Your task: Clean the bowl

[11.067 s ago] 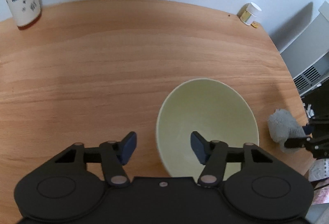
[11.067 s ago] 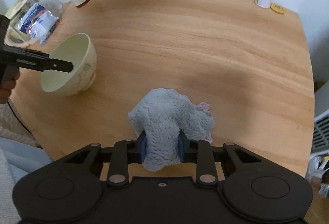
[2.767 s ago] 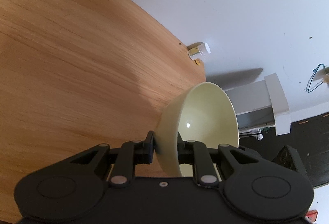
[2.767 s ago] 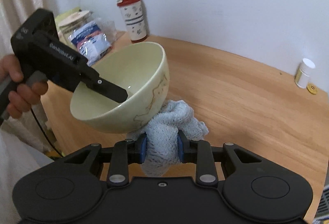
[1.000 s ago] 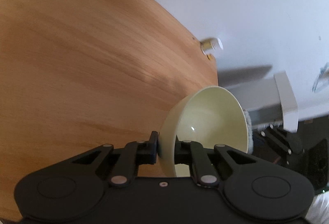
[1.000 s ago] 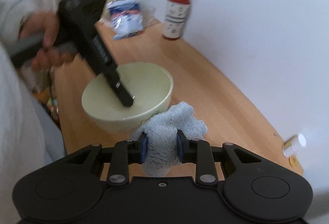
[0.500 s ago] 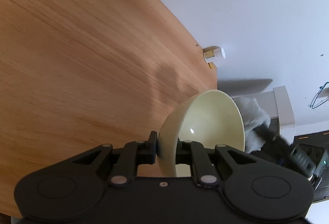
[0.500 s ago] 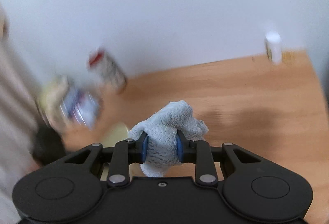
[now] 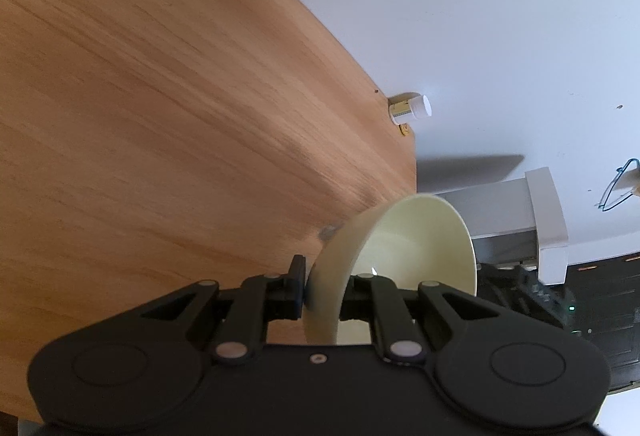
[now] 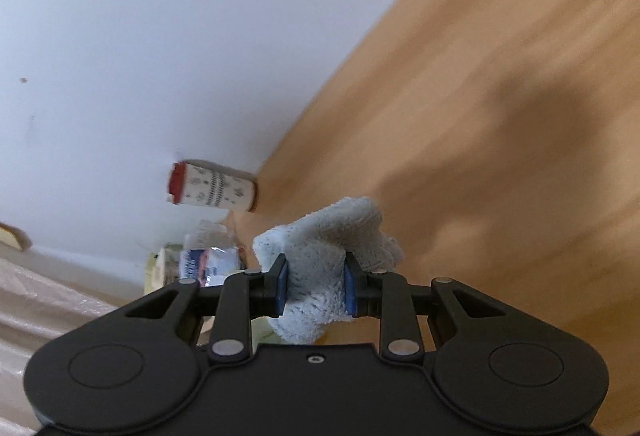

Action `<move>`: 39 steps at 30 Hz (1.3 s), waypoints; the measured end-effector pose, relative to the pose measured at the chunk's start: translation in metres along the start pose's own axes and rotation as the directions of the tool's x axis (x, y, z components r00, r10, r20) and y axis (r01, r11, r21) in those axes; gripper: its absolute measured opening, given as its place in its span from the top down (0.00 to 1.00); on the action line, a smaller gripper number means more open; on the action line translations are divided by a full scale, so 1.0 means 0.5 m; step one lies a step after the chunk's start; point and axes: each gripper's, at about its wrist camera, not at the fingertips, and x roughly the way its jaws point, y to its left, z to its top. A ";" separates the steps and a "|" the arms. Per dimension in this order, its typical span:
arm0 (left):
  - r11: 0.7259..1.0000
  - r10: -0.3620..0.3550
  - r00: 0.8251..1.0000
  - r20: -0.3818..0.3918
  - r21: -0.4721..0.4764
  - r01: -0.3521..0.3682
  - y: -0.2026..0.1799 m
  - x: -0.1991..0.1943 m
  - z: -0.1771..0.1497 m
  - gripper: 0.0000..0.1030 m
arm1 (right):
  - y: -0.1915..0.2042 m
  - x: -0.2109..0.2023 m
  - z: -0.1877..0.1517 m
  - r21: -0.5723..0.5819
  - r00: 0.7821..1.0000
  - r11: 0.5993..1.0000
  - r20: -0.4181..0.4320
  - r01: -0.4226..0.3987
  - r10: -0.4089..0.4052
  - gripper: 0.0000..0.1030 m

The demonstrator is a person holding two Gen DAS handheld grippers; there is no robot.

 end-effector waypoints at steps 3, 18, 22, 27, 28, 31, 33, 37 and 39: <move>1.000 0.015 1.000 -0.006 0.022 -0.014 -0.008 0.004 -0.001 0.88 | -0.016 0.026 -0.013 0.045 0.999 0.999 -0.030 0.018 -0.016 0.71; 0.996 0.070 0.998 0.001 0.053 -0.069 -0.009 0.003 -0.009 0.88 | -0.043 0.034 -0.025 0.106 0.998 0.994 -0.065 0.008 -0.001 0.71; 0.993 0.087 0.996 0.011 0.083 -0.087 -0.019 0.004 -0.009 0.88 | -0.031 0.008 -0.011 0.067 0.999 0.998 -0.040 -0.016 0.019 0.71; 0.992 0.086 0.996 0.022 0.095 -0.088 -0.022 0.005 -0.007 0.88 | -0.015 -0.022 0.003 0.034 0.998 0.998 -0.022 -0.052 0.052 0.71; 0.990 0.094 0.995 0.025 0.099 -0.096 -0.025 0.006 -0.007 0.88 | -0.017 -0.026 0.003 0.035 0.998 0.998 -0.020 -0.055 0.055 0.71; 0.989 0.105 0.994 0.028 0.106 -0.107 -0.027 0.008 -0.007 0.88 | -0.023 -0.040 0.004 0.048 0.997 0.996 -0.014 -0.071 0.072 0.71; 0.987 0.114 0.993 0.030 0.114 -0.117 -0.029 0.007 -0.007 0.88 | -0.027 -0.050 0.003 0.051 0.997 0.995 -0.011 -0.082 0.083 0.71; 0.981 0.144 0.989 0.037 0.123 -0.147 -0.032 0.008 -0.003 0.87 | -0.033 -0.073 0.000 0.069 0.994 0.992 -0.009 -0.104 0.105 0.71; 0.981 0.146 0.989 0.037 0.125 -0.149 -0.031 0.009 -0.002 0.87 | -0.033 -0.065 0.001 0.072 0.995 0.992 -0.016 -0.102 0.103 0.71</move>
